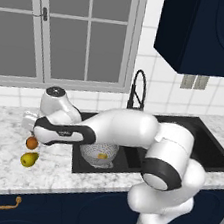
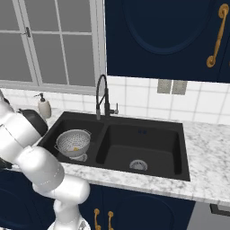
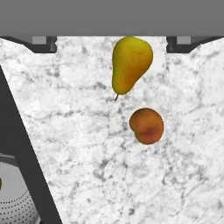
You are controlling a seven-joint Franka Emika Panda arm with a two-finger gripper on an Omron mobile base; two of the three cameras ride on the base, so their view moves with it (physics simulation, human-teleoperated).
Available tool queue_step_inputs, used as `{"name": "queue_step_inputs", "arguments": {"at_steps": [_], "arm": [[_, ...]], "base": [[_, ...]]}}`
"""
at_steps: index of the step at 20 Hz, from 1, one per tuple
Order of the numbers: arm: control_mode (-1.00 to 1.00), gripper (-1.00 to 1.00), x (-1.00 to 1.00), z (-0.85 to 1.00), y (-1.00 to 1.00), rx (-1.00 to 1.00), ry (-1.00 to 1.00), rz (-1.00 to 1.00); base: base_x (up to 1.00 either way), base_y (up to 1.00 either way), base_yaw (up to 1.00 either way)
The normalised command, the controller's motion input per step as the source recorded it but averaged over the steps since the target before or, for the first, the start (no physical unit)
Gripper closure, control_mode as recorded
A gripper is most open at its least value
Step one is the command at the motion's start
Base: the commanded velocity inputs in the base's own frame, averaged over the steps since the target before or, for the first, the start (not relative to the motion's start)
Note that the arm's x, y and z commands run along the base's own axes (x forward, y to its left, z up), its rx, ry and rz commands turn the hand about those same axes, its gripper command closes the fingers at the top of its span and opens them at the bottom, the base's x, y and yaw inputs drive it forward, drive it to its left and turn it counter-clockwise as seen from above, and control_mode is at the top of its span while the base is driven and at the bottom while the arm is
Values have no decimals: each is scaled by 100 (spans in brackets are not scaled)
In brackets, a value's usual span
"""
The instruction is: Put the colander in the sink, put the pear, kiwi, peach in the colander, and turn on the sink faucet and pour water over the colander.
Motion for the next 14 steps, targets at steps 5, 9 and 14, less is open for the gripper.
{"name": "queue_step_inputs", "arguments": {"at_steps": [5,9,14], "arm": [[-100,-100,9,-24,9,-13,0,0],[-100,-100,20,-24,14,-7,0,7],[-100,-100,27,-18,22,-3,0,15]], "base": [[0,0,0],[0,0,0],[0,0,0]]}}
